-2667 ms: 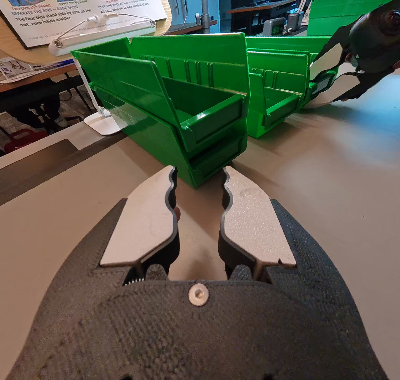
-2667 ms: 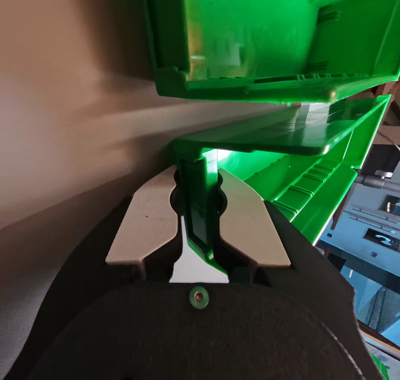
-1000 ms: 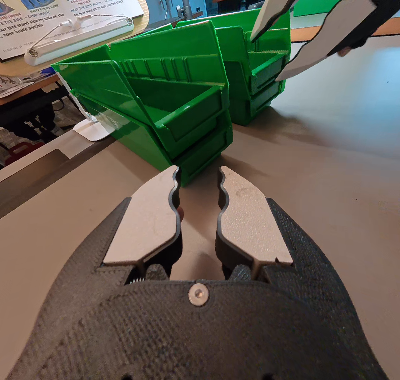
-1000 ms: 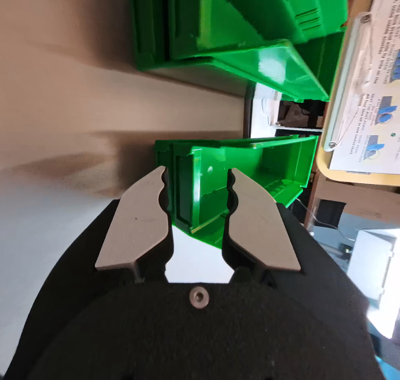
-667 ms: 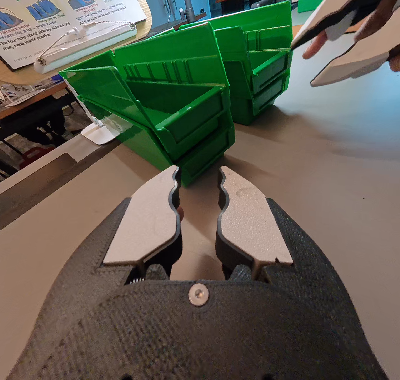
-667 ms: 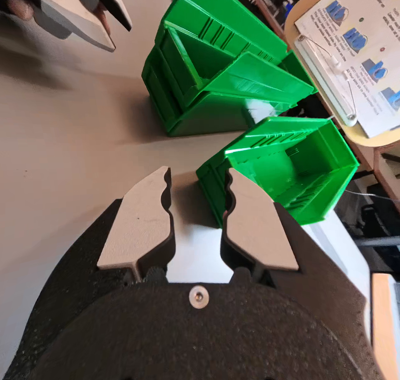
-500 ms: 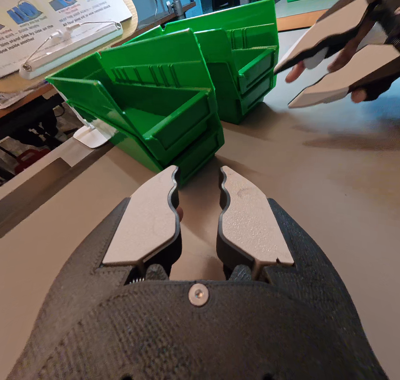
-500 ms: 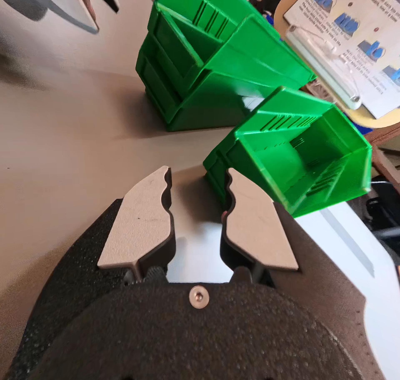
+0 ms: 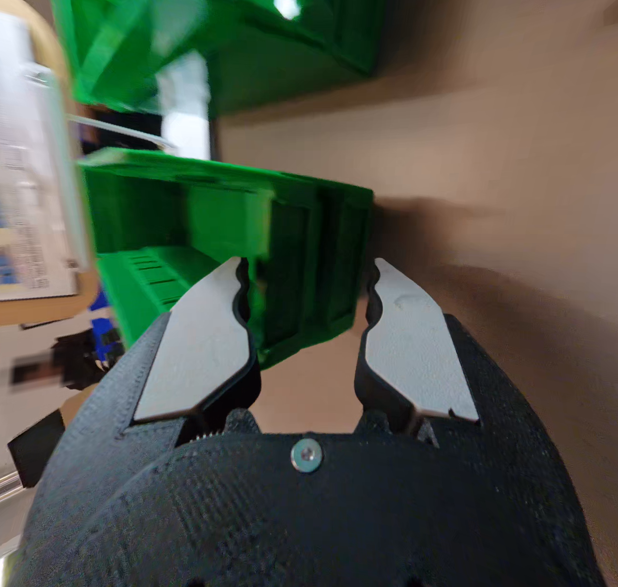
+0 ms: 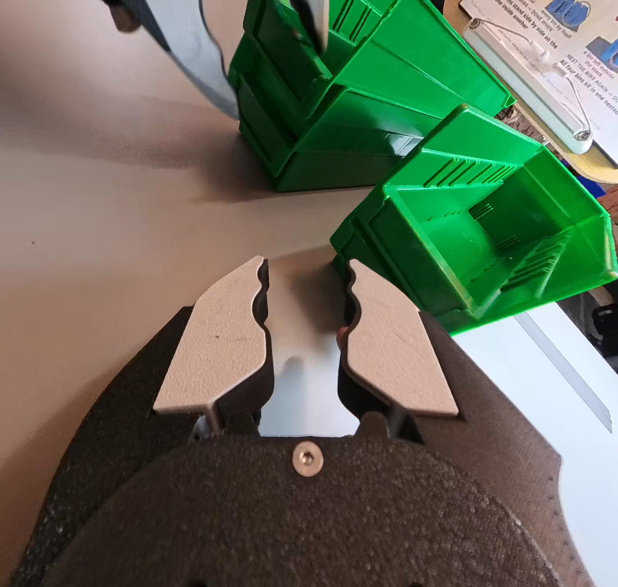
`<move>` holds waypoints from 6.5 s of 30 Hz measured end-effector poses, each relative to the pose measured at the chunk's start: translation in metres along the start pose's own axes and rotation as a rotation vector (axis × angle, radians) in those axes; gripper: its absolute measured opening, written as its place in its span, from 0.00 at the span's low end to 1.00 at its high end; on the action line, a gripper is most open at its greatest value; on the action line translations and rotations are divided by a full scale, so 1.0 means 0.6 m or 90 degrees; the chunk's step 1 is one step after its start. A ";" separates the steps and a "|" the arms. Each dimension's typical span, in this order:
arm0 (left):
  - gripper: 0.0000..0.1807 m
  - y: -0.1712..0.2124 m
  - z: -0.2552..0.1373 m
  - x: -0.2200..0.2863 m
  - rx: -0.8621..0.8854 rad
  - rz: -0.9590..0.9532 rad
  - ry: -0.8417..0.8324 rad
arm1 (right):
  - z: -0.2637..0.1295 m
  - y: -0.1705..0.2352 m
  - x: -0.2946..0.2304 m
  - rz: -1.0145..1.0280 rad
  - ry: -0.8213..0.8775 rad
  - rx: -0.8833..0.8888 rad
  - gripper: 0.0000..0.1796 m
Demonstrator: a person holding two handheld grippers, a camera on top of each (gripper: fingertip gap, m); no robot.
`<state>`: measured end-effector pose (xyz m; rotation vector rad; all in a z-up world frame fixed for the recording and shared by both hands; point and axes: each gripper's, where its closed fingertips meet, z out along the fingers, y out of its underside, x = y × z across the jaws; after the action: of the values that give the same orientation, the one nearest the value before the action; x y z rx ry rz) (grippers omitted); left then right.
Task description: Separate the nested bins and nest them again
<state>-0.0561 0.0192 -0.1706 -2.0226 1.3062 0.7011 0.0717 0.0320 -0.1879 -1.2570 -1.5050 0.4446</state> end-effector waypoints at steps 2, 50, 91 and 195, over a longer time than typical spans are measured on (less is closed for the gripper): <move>0.41 0.014 0.026 0.017 -0.056 0.023 0.047 | -0.002 0.000 0.000 0.004 -0.003 0.001 0.23; 0.27 0.033 -0.016 0.077 -0.081 0.046 0.165 | -0.015 -0.010 0.014 0.029 -0.008 0.036 0.16; 0.26 -0.046 -0.058 -0.026 -0.040 0.054 0.037 | -0.017 -0.015 0.031 0.026 0.032 0.044 0.16; 0.31 0.018 -0.087 0.077 0.354 -0.517 -0.007 | 0.047 0.060 0.133 0.203 -0.007 -0.030 0.40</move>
<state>-0.0436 -0.0501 -0.1716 -1.8276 0.4826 -0.0368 0.0743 0.1243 -0.1887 -1.5417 -1.3335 0.6267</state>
